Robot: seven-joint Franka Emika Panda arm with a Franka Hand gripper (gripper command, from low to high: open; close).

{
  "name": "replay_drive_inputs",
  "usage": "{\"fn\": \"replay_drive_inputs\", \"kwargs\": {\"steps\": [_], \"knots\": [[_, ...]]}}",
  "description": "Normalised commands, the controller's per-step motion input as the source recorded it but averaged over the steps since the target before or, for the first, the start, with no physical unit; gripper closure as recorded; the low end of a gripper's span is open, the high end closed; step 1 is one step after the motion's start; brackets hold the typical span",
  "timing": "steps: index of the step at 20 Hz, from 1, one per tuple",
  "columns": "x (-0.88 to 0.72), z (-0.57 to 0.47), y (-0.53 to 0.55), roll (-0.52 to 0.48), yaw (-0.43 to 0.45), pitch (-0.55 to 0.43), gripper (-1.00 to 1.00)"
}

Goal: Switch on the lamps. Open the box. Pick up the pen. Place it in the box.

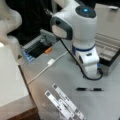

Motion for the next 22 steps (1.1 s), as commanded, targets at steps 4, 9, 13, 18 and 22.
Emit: {"fn": "replay_drive_inputs", "kwargs": {"steps": [4, 9, 13, 18, 22], "knots": [[0.29, -0.19, -0.07, -0.017, 0.228, 0.026, -1.0], [0.24, -0.04, -0.08, -0.007, 0.192, 0.029, -1.0], [0.26, -0.12, -0.07, 0.011, 0.156, 0.014, -1.0], [0.28, -0.18, -0.04, 0.025, 0.089, 0.038, -1.0], [0.3, -0.11, 0.0, 0.024, 0.033, 0.025, -1.0]]}}
